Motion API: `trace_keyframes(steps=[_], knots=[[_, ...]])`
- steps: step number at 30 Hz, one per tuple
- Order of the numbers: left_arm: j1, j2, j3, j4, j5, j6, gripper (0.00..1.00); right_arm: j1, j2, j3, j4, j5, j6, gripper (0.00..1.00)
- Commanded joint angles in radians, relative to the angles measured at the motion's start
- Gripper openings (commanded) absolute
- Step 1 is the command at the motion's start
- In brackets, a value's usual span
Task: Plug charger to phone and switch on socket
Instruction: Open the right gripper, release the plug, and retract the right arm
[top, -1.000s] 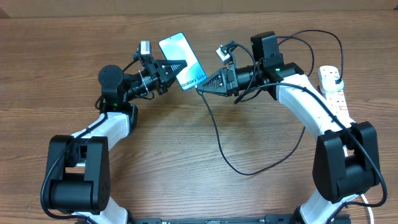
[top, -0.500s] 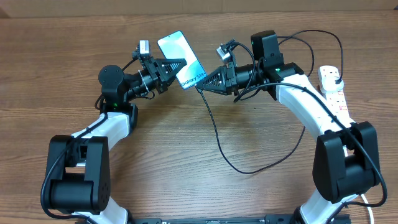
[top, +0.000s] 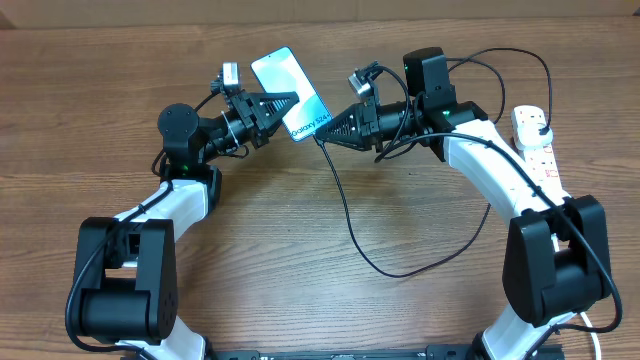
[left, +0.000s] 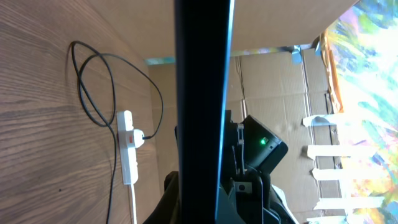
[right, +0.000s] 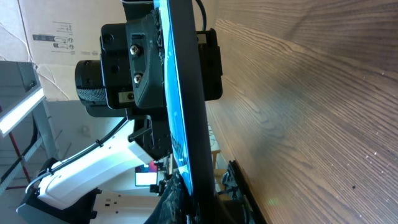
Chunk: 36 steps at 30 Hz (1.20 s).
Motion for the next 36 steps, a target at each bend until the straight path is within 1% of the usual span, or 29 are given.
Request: trace_keyframes(steps=[1,6,11,19,25,32,35,36], knots=[[-0.076,-0.006,0.01,0.009,0.238,0.002,0.04,-0.008,-0.016,0.012,0.055,0.142,0.013,0.04],[-0.079,-0.006,0.01,-0.036,0.264,-0.01,0.04,-0.008,-0.016,0.012,0.092,0.142,0.01,0.04],[-0.079,-0.006,0.01,-0.038,0.298,-0.01,0.04,-0.008,-0.016,0.012,0.093,0.168,0.014,0.04],[-0.079,-0.006,0.01,-0.037,0.332,0.053,0.04,-0.008,-0.016,0.012,0.093,0.167,0.044,0.04],[-0.079,-0.006,0.01,-0.041,0.36,0.053,0.04,-0.008,-0.016,0.012,0.116,0.167,0.043,0.04],[-0.078,-0.006,0.01,-0.041,0.351,0.049,0.04,-0.008,-0.016,0.012,0.119,0.13,0.023,0.04],[-0.076,-0.006,0.01,-0.041,0.333,0.05,0.04,-0.008,-0.016,0.012,0.118,0.091,-0.035,0.17],[-0.076,-0.006,0.01,-0.041,0.325,0.057,0.04,-0.008,-0.016,0.012,0.118,0.076,-0.048,0.24]])
